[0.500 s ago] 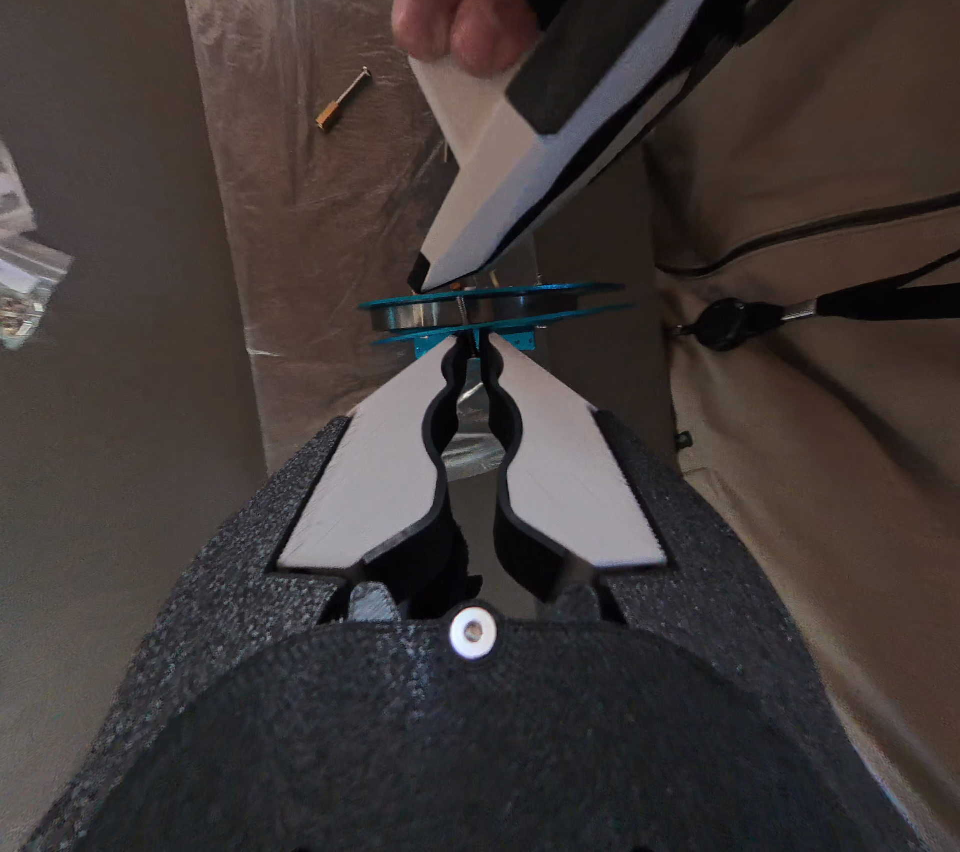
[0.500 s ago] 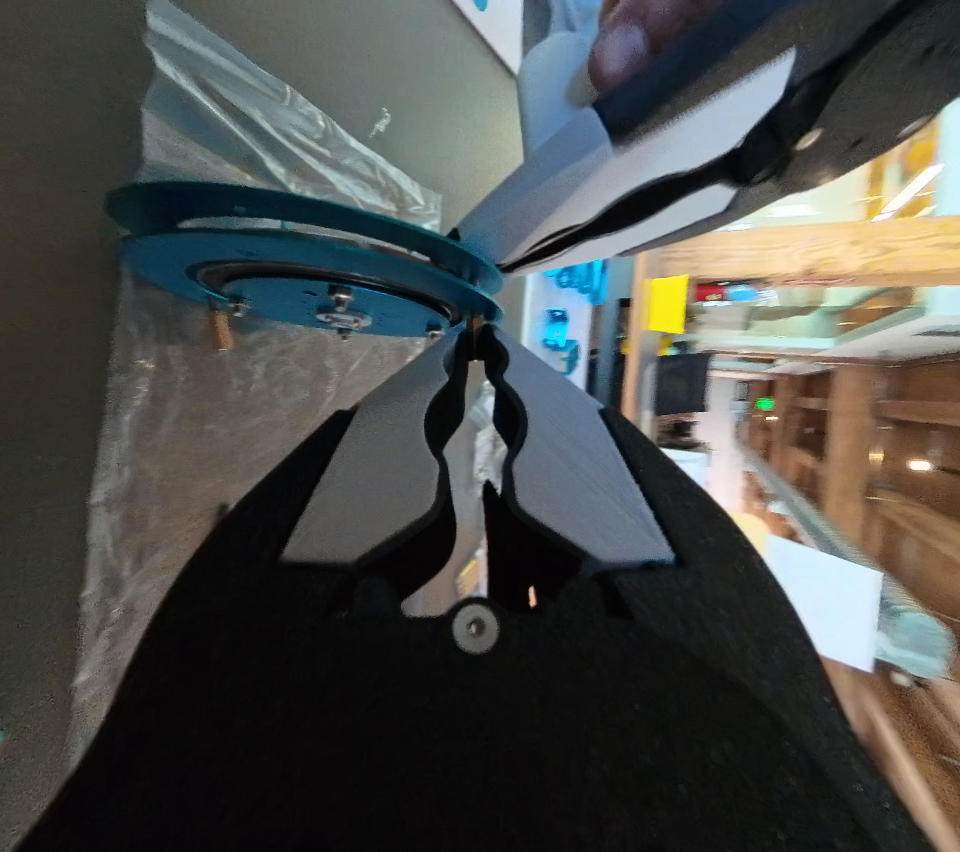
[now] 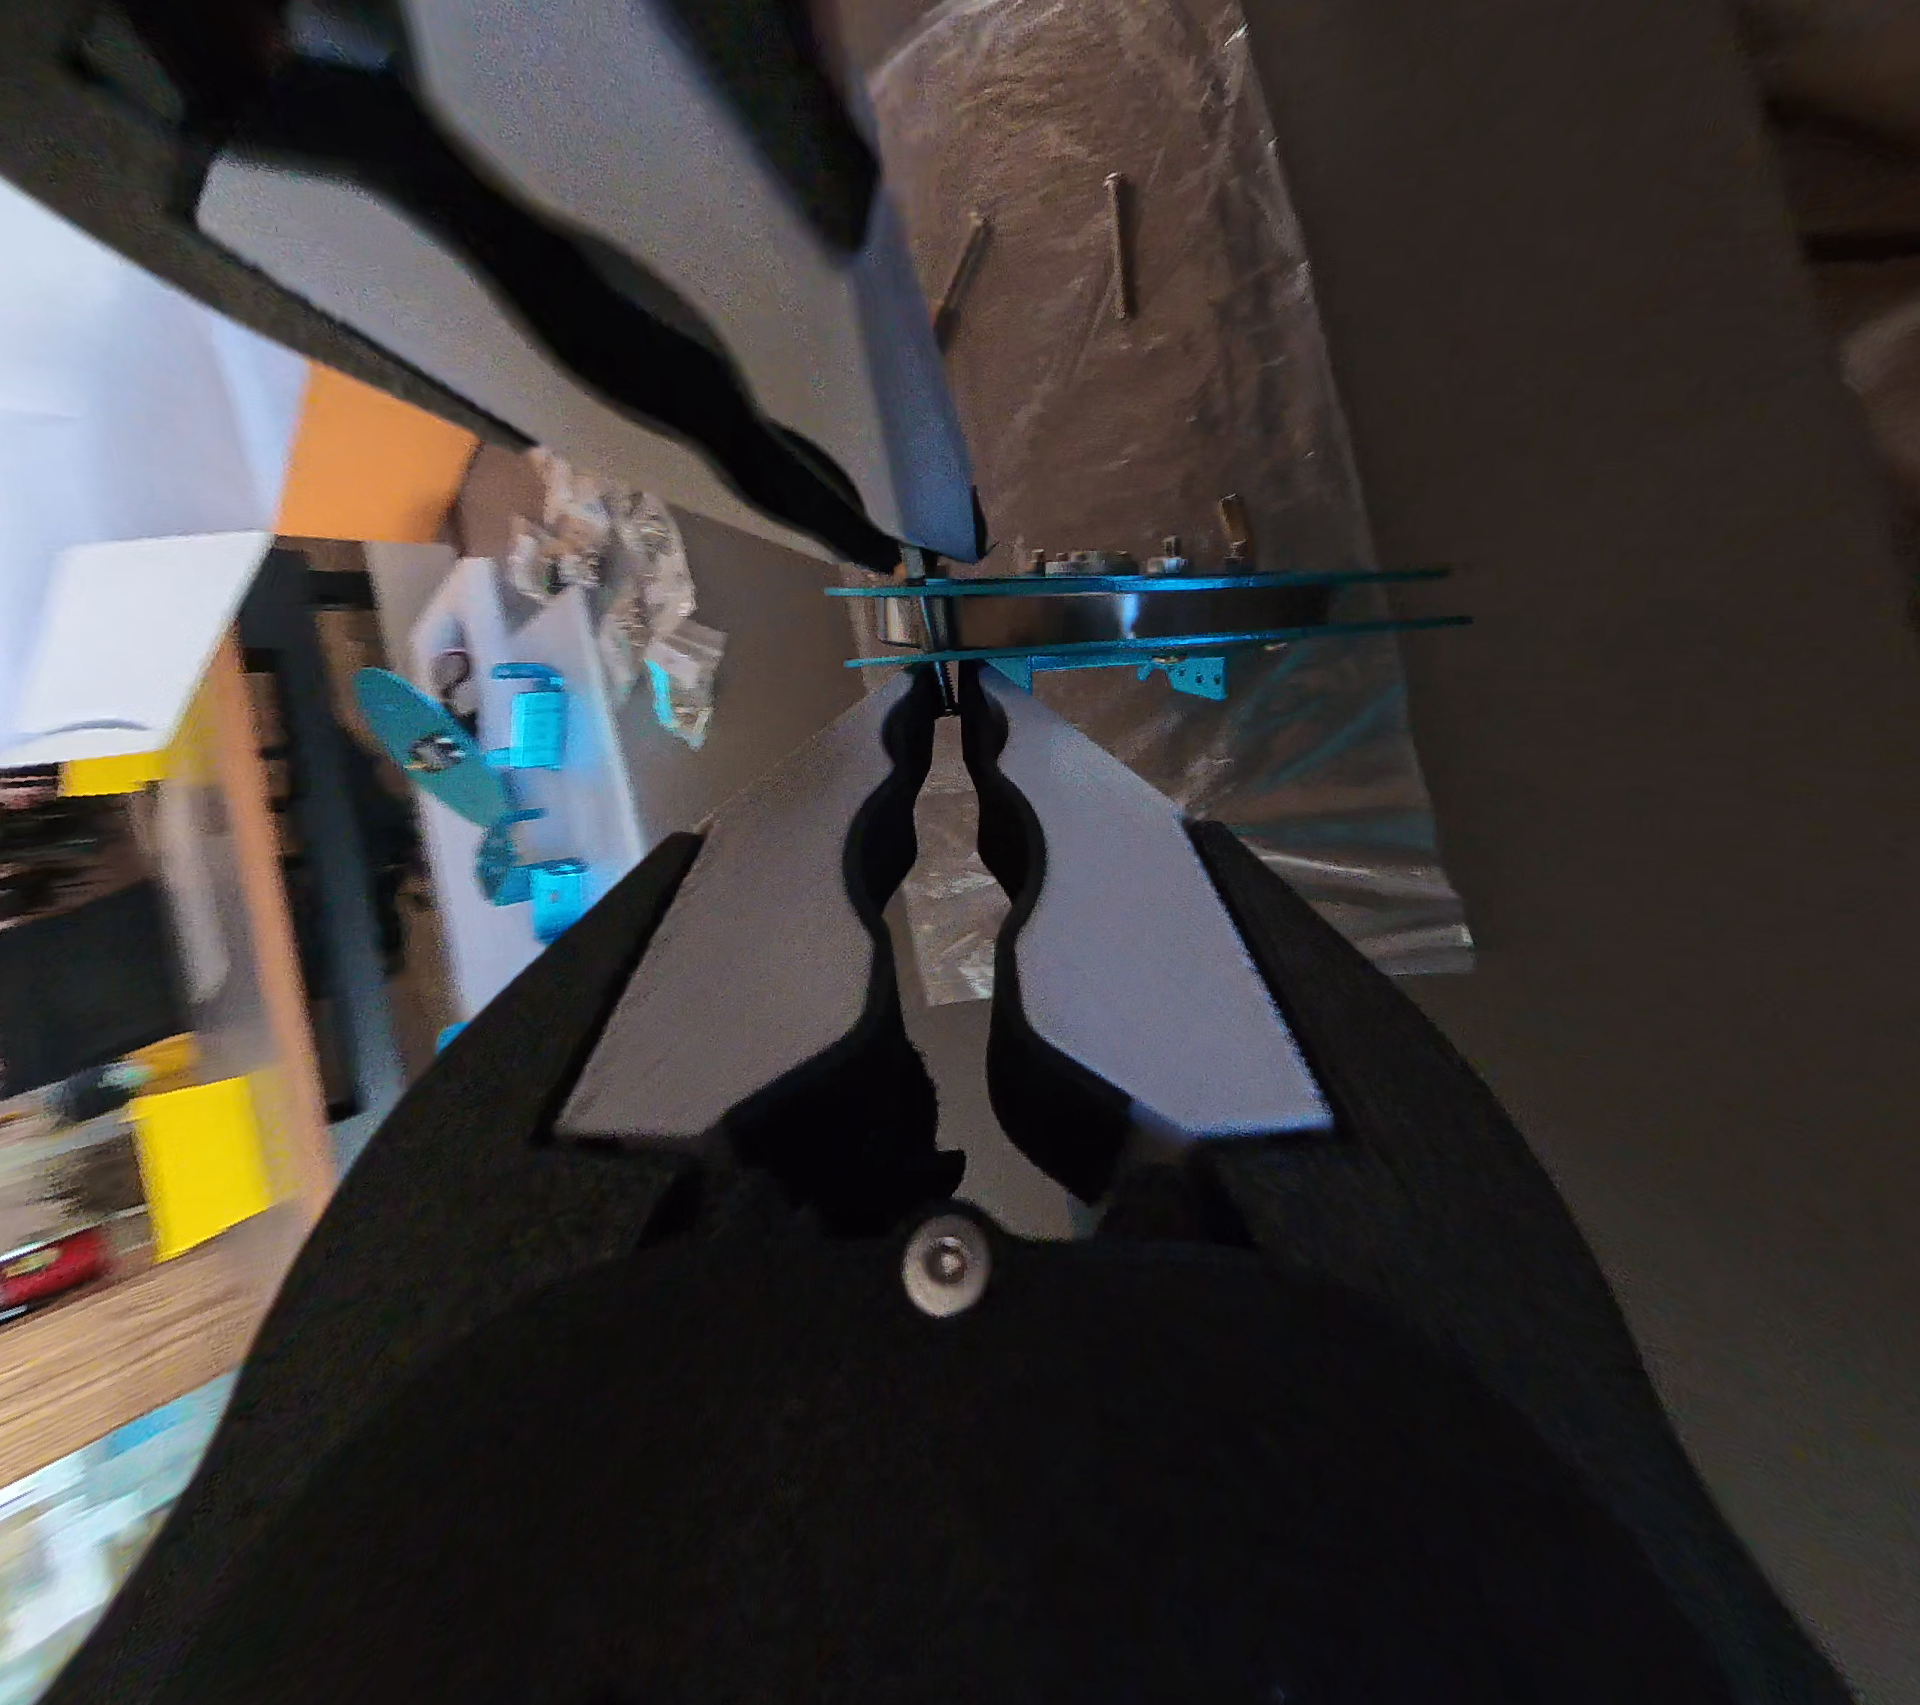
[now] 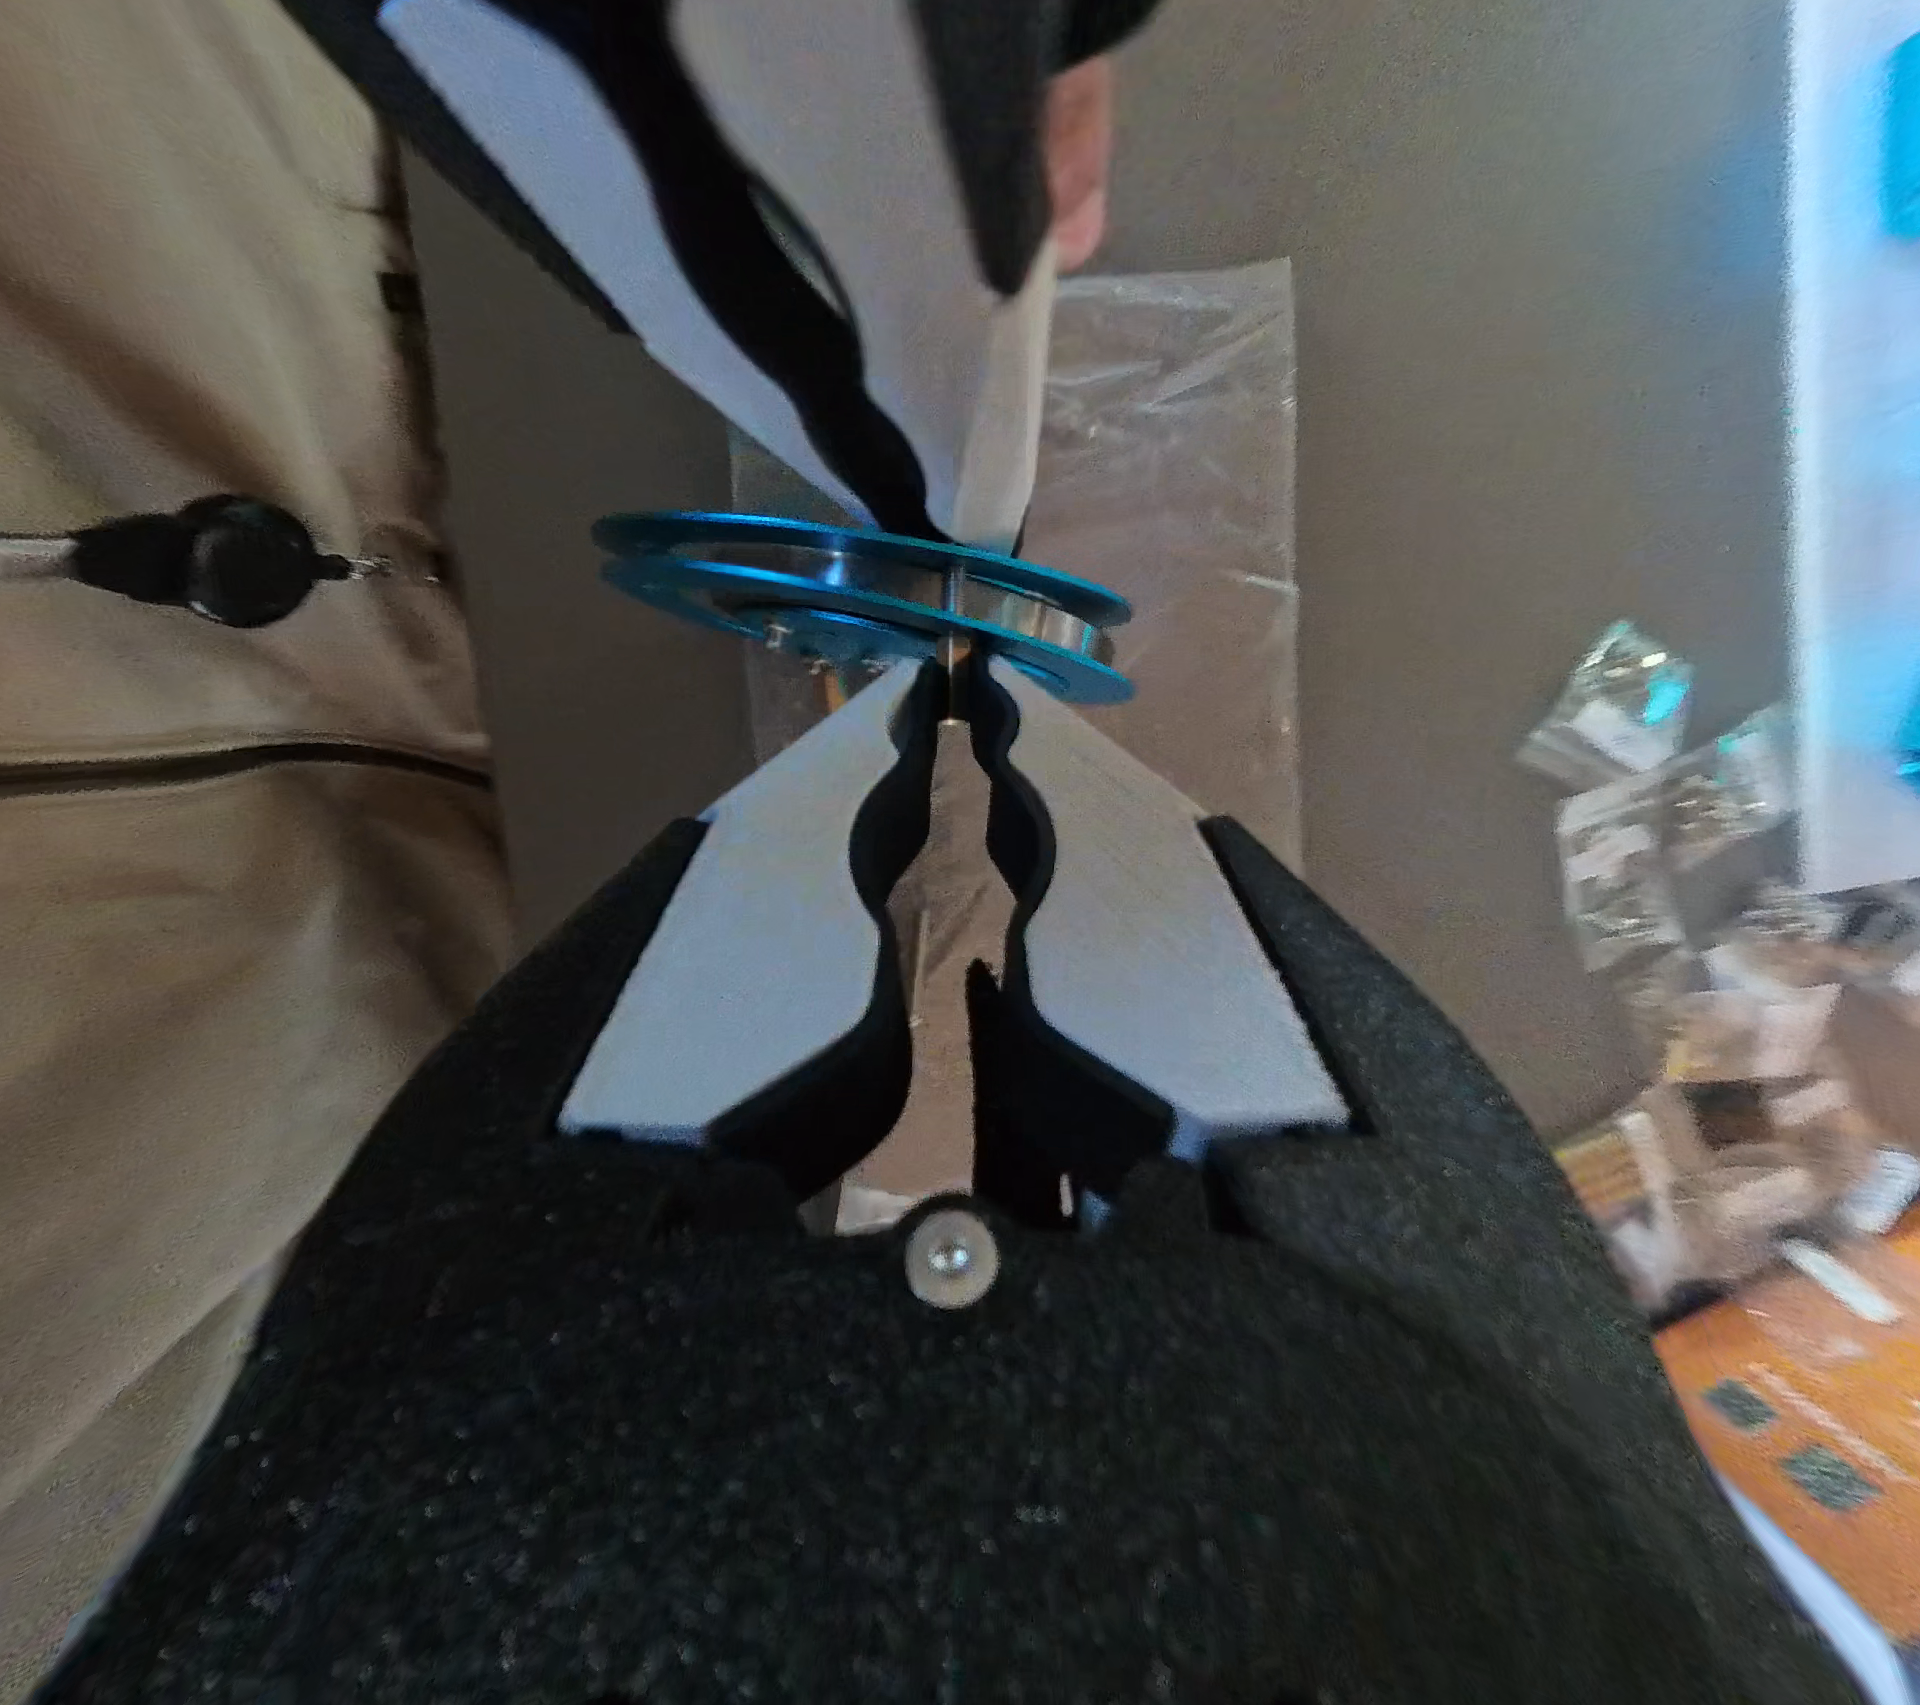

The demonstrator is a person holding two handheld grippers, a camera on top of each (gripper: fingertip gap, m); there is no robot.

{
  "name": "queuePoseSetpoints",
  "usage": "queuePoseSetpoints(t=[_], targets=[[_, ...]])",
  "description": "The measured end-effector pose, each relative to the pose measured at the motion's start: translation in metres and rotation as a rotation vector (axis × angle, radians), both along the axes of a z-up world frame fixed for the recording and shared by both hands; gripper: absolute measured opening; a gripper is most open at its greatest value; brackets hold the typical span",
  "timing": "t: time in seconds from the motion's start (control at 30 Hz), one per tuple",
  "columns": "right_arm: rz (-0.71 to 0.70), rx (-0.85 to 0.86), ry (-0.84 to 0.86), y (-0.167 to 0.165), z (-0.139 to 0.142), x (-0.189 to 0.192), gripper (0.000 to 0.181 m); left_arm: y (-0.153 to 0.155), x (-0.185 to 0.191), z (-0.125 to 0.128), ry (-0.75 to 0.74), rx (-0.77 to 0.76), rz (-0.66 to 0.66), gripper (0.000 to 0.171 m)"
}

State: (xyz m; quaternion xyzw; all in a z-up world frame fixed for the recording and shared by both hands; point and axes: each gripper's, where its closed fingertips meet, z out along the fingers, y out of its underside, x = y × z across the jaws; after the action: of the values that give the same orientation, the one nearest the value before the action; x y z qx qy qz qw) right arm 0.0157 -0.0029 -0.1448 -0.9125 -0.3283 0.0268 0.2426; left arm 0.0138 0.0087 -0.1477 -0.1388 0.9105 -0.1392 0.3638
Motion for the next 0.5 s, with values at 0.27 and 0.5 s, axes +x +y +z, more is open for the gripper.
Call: queuePoseSetpoints(t=[0.27,0.5], targets=[[-0.130,-0.368,0.345,-0.012,-0.001,-0.004,0.004,-0.001,0.009,0.004,-0.353,0.282,-0.027,0.002],[-0.216,-0.709,0.816,-0.021,0.003,-0.010,0.004,-0.004,0.015,0.009,-0.628,0.425,-0.025,0.001]])
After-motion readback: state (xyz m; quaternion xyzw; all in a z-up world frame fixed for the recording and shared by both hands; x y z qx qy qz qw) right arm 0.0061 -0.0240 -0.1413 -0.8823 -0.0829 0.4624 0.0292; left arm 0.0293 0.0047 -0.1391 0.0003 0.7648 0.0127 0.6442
